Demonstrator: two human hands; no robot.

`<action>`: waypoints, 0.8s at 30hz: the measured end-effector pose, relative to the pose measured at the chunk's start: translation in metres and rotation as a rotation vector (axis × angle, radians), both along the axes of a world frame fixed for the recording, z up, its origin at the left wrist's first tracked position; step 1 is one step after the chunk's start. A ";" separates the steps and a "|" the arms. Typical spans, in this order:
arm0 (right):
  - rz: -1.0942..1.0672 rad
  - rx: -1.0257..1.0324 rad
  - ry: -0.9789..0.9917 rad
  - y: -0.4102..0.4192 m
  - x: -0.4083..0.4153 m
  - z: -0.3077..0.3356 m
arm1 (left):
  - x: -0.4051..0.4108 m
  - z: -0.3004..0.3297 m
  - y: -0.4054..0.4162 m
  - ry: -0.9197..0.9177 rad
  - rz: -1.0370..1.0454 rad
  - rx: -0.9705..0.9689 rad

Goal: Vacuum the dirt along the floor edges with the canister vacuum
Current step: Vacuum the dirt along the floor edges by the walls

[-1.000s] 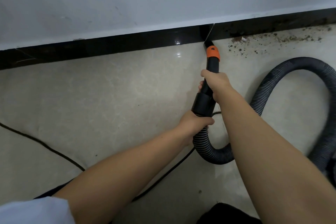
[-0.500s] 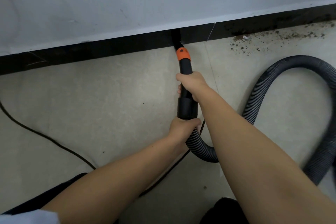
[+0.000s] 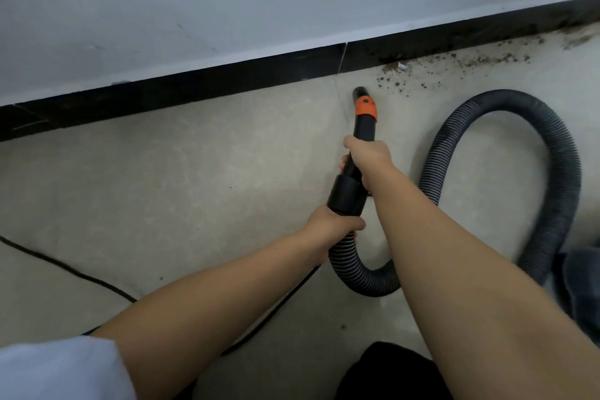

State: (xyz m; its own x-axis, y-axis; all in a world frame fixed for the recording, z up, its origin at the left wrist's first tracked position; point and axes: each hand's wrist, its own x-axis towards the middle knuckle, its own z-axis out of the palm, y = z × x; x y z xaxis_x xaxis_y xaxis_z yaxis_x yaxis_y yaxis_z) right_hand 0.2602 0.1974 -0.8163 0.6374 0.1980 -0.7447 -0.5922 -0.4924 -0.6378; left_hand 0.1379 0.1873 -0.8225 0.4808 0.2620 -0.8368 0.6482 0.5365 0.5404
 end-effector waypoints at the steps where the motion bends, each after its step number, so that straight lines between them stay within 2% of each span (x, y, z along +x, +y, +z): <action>1: -0.020 -0.010 -0.004 -0.009 0.006 0.000 | 0.007 0.000 -0.008 0.001 -0.019 -0.005; 6: -0.037 -0.058 -0.019 -0.051 0.040 0.004 | 0.041 -0.001 -0.048 -0.006 -0.059 -0.004; 16: -0.084 -0.016 0.056 -0.103 0.116 0.016 | 0.113 0.019 -0.095 0.009 -0.093 0.024; 24: -0.079 -0.067 0.115 -0.141 0.112 0.026 | 0.110 0.035 -0.135 0.098 -0.120 0.034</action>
State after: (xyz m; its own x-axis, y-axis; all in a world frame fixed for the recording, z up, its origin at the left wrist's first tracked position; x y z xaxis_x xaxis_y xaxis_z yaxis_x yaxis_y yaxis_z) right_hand 0.3721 0.0560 -0.7901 0.5586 0.0982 -0.8236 -0.6982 -0.4804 -0.5308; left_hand 0.2476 0.0523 -0.7874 0.4274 0.2366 -0.8726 0.7570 0.4340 0.4884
